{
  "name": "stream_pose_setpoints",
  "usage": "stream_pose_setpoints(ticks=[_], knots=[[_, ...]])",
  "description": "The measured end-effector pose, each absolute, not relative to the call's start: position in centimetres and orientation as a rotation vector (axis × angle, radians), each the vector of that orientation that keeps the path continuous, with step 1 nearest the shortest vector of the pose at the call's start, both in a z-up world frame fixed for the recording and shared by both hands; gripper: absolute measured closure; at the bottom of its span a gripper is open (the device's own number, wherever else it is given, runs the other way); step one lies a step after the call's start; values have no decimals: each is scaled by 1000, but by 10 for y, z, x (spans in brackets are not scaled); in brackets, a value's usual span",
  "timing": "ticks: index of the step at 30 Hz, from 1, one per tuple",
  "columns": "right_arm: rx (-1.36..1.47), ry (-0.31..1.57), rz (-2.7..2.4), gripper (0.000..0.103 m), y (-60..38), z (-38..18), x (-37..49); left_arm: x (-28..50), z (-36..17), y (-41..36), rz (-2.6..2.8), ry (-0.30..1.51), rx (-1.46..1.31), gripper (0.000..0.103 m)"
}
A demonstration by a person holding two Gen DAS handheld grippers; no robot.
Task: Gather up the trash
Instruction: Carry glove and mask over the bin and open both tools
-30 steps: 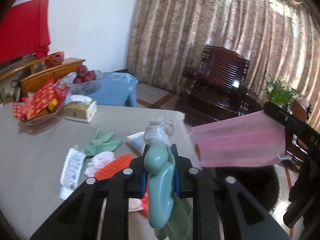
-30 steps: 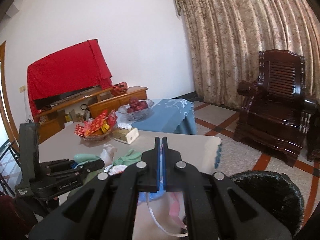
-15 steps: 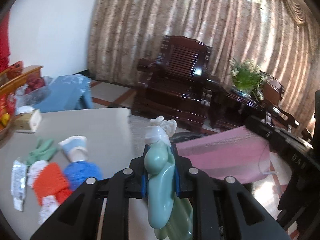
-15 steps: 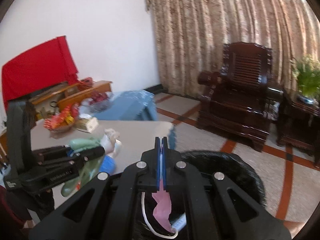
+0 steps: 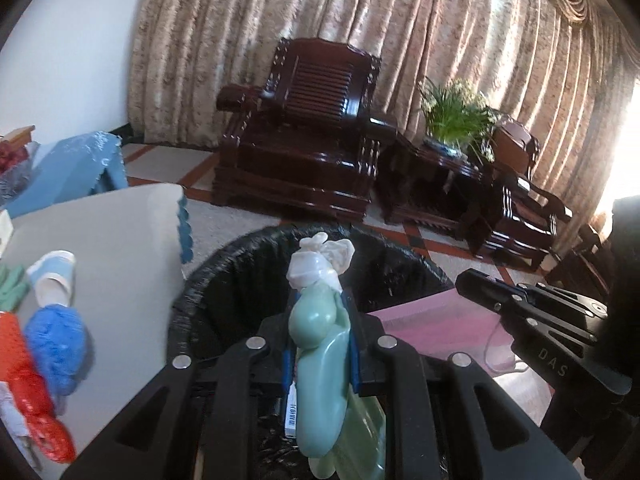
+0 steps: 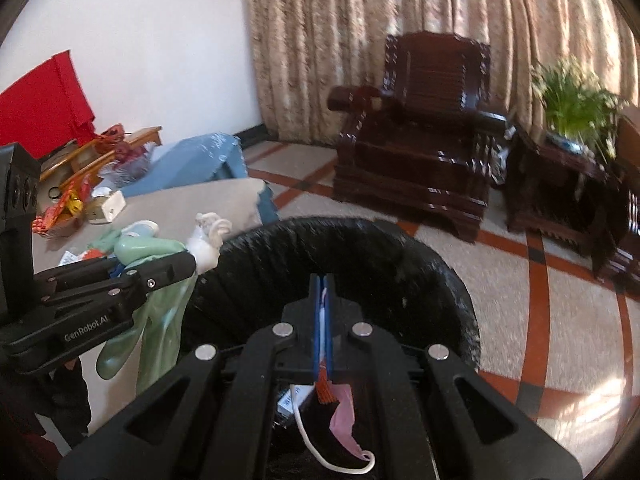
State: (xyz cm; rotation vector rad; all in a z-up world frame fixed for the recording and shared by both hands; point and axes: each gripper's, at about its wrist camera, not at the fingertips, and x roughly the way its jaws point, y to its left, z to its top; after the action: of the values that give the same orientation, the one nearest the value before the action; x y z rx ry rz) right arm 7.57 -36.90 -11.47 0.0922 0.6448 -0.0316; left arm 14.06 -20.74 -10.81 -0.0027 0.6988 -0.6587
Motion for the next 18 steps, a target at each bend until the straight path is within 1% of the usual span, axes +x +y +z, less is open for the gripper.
stream_pose_setpoints(ticks=[1, 2, 3, 4, 5, 6, 7, 9, 10, 11, 12, 14, 16, 18], knots=[[98, 653, -39, 102, -371, -119, 75, 142, -112, -211, -665, 709, 3, 82], [100, 663, -42, 102, -373, -122, 76, 145, -114, -212, -669, 717, 5, 80], [100, 674, -51, 99, -374, -125, 76, 147, -119, -214, -669, 728, 3, 75], [99, 679, -60, 98, -375, -127, 76, 148, -120, -215, -669, 732, -1, 71], [100, 691, -63, 97, -376, -130, 77, 150, -122, -214, -674, 737, -6, 60], [98, 696, -67, 96, -377, -132, 77, 149, -123, -213, -673, 739, -7, 55], [98, 701, -73, 92, -378, -133, 77, 149, -123, -211, -671, 740, -8, 53], [100, 705, -82, 66, -377, -133, 76, 150, -121, -204, -663, 736, -14, 48], [98, 699, -85, 59, -376, -132, 76, 150, -119, -199, -654, 732, -17, 45], [94, 692, -87, 44, -373, -130, 75, 149, -116, -192, -641, 724, -20, 39], [90, 677, -94, 26, -368, -127, 74, 149, -114, -187, -629, 715, -22, 34], [86, 645, -92, 13, -362, -120, 72, 148, -107, -172, -604, 693, -22, 31], [78, 620, -52, 12, -350, -113, 74, 146, -100, -152, -561, 668, -12, 26], [66, 603, -16, 7, -332, -108, 78, 142, -95, -129, -517, 646, -12, 24]])
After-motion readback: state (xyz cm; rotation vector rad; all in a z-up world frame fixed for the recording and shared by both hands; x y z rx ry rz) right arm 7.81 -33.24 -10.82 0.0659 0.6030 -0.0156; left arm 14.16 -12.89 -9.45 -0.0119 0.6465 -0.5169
